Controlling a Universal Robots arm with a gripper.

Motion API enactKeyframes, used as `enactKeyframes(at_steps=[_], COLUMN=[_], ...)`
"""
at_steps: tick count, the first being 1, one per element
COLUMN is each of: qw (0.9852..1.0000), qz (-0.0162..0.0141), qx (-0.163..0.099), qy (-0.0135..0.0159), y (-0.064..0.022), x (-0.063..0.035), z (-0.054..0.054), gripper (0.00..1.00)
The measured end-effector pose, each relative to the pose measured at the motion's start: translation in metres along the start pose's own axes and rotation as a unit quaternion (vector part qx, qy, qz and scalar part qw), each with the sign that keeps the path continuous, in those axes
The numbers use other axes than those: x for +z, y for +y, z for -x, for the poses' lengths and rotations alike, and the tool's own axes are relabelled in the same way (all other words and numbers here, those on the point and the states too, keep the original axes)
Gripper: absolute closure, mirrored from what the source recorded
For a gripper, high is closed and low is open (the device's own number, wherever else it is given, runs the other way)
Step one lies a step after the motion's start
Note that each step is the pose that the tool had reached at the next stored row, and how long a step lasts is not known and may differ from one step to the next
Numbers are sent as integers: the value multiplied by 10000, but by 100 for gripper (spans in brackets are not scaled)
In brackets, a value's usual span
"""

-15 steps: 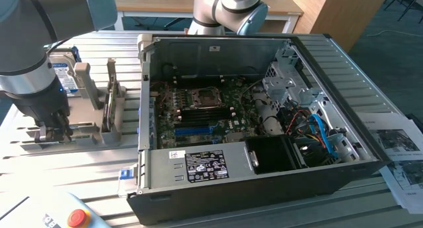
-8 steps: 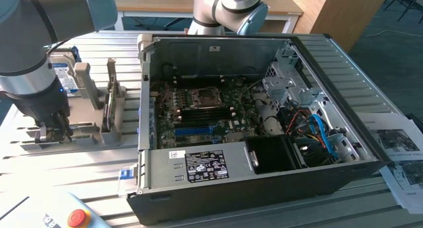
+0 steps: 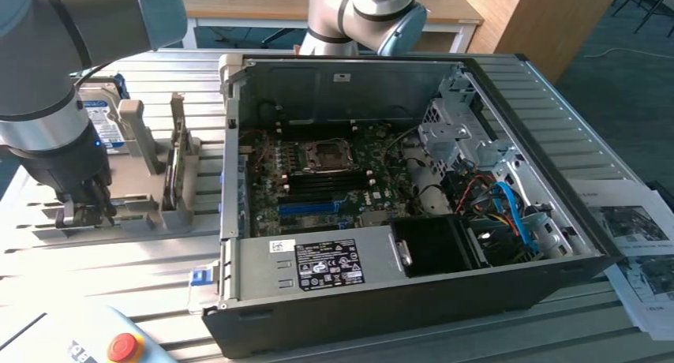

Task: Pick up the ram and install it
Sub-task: 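Pick up the ram and move it above insertion slot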

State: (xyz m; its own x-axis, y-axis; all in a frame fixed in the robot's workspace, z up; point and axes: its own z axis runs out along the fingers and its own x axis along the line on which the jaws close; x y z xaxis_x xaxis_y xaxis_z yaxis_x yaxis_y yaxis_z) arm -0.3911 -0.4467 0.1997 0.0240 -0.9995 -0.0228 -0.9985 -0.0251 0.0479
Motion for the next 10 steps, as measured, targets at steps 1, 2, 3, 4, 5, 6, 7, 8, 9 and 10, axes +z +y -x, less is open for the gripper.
enactKeyframes(at_steps=[1, 2, 3, 4, 5, 6, 7, 8, 9, 10], qw=[10000, 10000, 10000, 10000, 10000, 10000, 10000, 10000, 10000, 10000], qz=[0, 0, 0, 0, 0, 0, 0, 0, 0, 0], qx=[0, 0, 0, 0, 0, 0, 0, 0, 0, 0], qy=[0, 0, 0, 0, 0, 0, 0, 0, 0, 0], y=[0, 0, 0, 0, 0, 0, 0, 0, 0, 0], x=[0, 0, 0, 0, 0, 0, 0, 0, 0, 0], z=[0, 0, 0, 0, 0, 0, 0, 0, 0, 0], gripper=[76, 76, 76, 76, 76, 76, 76, 76, 76, 76])
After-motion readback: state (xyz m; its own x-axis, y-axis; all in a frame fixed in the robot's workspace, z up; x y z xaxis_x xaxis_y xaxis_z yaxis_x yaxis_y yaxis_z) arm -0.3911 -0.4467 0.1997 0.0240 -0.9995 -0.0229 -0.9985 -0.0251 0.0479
